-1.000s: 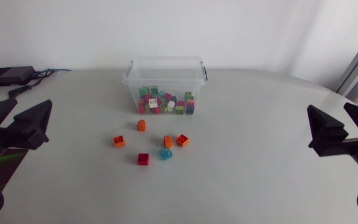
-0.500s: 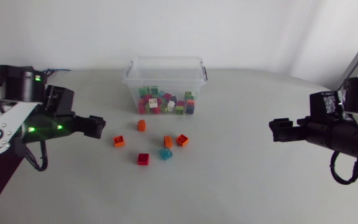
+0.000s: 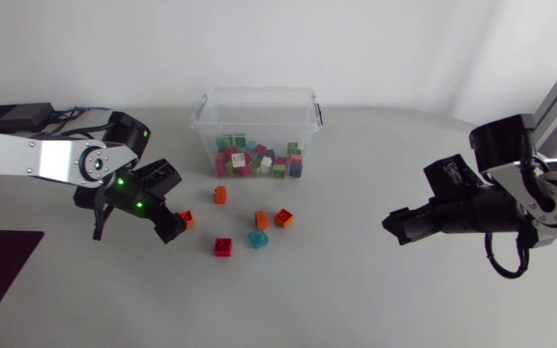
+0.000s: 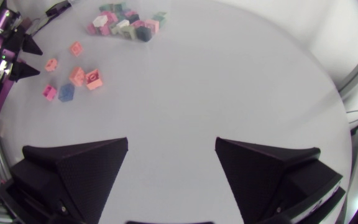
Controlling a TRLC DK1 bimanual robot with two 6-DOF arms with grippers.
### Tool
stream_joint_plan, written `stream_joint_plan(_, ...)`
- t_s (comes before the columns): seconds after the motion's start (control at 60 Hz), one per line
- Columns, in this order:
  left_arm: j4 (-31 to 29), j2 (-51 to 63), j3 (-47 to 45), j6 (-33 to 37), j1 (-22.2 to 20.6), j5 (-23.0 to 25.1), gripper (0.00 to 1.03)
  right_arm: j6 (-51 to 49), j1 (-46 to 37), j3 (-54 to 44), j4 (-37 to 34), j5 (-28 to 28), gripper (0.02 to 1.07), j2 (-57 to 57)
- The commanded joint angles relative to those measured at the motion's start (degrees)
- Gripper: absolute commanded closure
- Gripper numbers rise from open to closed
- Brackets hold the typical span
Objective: Place the duplo bricks in the container
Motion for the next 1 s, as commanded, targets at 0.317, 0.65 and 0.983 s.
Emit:
stream_joint_plan(0.317, -14.24, 13.79, 17.02, 15.12, 2.20, 2.97, 0.12, -15.19, 9.16, 6.76, -7.76, 6.04, 0.07, 4.51)
stream_joint_plan(0.65, -16.35, 18.27, 20.80, 16.62, 0.79, 2.97, 0.38, -15.45, 13.56, 9.49, -9.52, 5.60, 0.07, 7.24)
stream_joint_plan(0.983, -21.18, 22.93, 24.05, 17.14, 0.35, 2.44, 0.60, -15.27, 15.23, 10.81, -8.90, 4.55, 0.10, 9.61)
